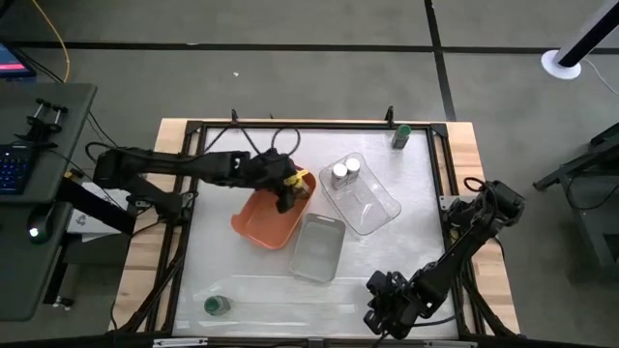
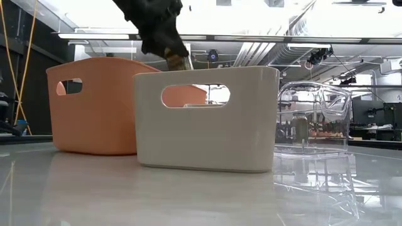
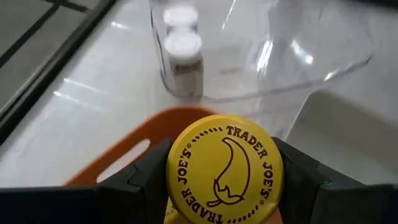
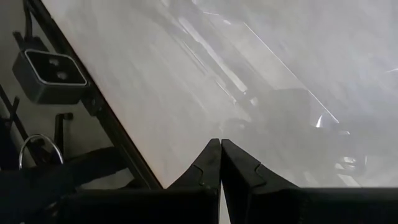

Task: Sort spices by type
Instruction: Put the yellow seasoning bottle into the orange bin

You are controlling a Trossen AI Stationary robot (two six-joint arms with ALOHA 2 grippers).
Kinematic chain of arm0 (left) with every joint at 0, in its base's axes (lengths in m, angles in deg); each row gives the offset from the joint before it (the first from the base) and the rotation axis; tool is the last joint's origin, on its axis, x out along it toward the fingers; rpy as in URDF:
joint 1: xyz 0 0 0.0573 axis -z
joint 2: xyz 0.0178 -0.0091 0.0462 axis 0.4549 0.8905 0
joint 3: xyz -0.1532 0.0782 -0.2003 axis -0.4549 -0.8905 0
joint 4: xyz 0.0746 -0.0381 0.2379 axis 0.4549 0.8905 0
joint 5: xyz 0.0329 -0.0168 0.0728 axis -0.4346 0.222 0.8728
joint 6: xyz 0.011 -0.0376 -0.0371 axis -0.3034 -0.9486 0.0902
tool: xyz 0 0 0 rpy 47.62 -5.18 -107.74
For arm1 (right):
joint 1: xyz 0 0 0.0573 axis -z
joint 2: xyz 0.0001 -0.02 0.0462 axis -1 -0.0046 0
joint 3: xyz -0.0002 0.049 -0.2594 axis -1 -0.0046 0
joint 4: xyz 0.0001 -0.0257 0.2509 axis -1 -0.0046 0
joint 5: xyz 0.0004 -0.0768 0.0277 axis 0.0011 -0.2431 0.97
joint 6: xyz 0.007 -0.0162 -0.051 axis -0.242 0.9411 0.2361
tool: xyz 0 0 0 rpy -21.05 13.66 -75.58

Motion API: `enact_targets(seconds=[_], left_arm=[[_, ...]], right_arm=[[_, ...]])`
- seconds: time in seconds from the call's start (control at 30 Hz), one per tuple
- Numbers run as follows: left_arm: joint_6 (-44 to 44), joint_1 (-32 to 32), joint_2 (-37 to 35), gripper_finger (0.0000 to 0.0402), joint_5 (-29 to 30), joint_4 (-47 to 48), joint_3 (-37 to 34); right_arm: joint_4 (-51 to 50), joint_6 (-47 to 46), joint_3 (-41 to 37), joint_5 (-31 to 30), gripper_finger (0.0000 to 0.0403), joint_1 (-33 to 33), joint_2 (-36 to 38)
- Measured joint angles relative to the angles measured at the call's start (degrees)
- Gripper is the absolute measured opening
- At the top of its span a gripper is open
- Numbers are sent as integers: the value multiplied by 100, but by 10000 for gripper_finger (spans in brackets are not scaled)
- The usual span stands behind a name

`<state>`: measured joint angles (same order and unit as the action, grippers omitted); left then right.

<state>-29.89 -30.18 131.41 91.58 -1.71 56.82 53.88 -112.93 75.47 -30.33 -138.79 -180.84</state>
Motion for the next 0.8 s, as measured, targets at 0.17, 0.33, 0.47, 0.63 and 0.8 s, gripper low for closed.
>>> enact_targets(seconds=[0.17,0.33,0.47,0.63,0.8], left_arm=[[208,-53,410,194,-23,-10,-4],[272,-188,839,194,-22,-52,-4],[272,-269,1100,194,-24,-71,1],[280,-318,1292,207,35,-135,18],[277,-321,1332,273,51,-293,12]], right_arm=[[9,0,0,1,0,112,0],[47,0,0,1,0,213,0],[112,2,0,0,0,262,0],[138,26,0,1,0,294,0],[142,26,0,2,0,294,0]])
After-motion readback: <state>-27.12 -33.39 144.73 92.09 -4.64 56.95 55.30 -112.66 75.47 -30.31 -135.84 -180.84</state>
